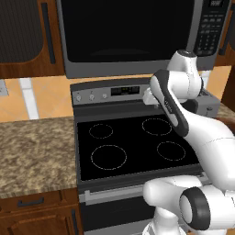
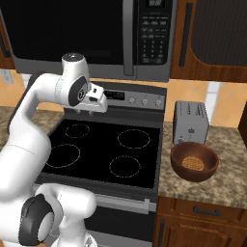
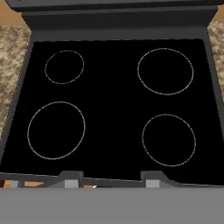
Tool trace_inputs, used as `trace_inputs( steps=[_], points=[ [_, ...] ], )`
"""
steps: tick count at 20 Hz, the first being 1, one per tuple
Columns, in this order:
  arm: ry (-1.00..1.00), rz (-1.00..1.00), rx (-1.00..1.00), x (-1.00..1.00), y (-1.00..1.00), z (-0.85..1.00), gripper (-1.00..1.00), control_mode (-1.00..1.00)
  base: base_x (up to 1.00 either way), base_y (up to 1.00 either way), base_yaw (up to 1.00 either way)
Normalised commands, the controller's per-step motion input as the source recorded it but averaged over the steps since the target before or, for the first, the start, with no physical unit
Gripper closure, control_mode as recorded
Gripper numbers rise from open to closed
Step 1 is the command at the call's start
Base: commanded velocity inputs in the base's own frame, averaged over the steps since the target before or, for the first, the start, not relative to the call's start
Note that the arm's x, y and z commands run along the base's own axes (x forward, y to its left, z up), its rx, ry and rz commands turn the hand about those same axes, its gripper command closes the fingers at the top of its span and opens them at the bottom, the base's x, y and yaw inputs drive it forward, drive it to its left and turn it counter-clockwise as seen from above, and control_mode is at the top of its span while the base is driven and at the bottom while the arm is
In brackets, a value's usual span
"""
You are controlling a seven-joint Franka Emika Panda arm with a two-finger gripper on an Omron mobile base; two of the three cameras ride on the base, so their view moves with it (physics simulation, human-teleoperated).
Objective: Open the microwave, place the bowl with waffle inside the microwave, then close the microwave door and turn it on.
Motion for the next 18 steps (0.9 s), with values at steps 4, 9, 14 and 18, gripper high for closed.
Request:
trace_inputs(
  steps=[4, 9, 14, 18],
  points=[
    [-0.03, 0.00, 0.00, -0.17, -0.01, 0.00, -1.00, -1.00, 0.00, 0.00, 0.00],
    [-0.38, 0.01, 0.00, -0.51, -0.21, 0.24, -1.00, -1.00, 0.00, 0.00, 0.00],
    [-0.43, 0.00, 0.00, -0.36, -0.30, 0.58, -1.00, -1.00, 0.00, 0.00, 0.00],
    [-0.19, 0.00, 0.00, -0.20, -0.58, 0.59, -1.00, -1.00, 0.00, 0.00, 0.00]
  ],
)
